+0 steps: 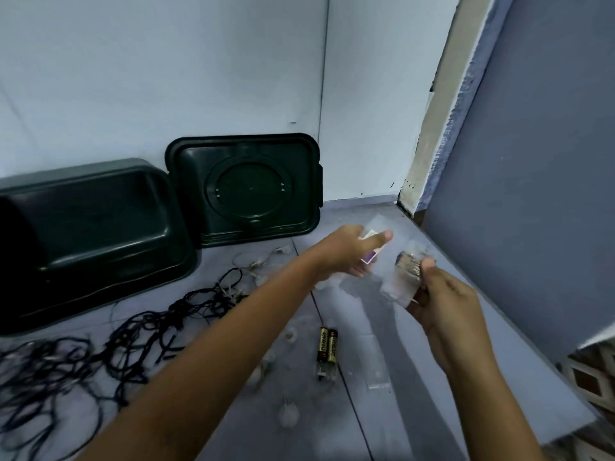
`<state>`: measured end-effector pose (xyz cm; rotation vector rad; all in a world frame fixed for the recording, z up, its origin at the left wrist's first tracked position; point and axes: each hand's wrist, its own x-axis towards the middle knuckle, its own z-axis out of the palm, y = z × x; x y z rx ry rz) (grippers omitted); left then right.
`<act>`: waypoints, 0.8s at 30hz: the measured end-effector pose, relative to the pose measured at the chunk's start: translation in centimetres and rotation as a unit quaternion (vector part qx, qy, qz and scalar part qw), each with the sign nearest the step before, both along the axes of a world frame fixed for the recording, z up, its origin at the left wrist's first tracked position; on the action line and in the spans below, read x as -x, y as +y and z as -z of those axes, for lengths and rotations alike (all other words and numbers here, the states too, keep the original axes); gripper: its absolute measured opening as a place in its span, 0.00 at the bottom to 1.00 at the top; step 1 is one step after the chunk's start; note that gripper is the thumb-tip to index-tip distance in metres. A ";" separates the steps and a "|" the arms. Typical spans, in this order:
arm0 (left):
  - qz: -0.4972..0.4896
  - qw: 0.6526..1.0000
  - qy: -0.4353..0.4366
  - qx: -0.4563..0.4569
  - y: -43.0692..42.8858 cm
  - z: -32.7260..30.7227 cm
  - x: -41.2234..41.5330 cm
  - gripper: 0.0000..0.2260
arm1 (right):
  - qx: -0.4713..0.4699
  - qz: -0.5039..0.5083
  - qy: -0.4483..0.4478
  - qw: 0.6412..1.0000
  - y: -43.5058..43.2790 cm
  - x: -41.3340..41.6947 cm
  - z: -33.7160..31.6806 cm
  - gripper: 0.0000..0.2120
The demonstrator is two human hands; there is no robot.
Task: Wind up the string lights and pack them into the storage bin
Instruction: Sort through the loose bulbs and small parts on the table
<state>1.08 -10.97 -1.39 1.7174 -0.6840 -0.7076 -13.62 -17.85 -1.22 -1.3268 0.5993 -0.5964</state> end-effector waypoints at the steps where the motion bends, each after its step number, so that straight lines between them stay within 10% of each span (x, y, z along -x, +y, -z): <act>1: -0.025 0.999 0.028 0.024 1.8 -0.2 0.9 0.16 | 0.004 -0.014 -0.003 1.000 1.0 -0.1 -0.4 0.13; 24: -0.409 0.897 0.107 0.127 23.1 3.7 11.2 0.12 | 0.105 -0.277 0.041 0.954 18.1 -0.8 3.5 0.10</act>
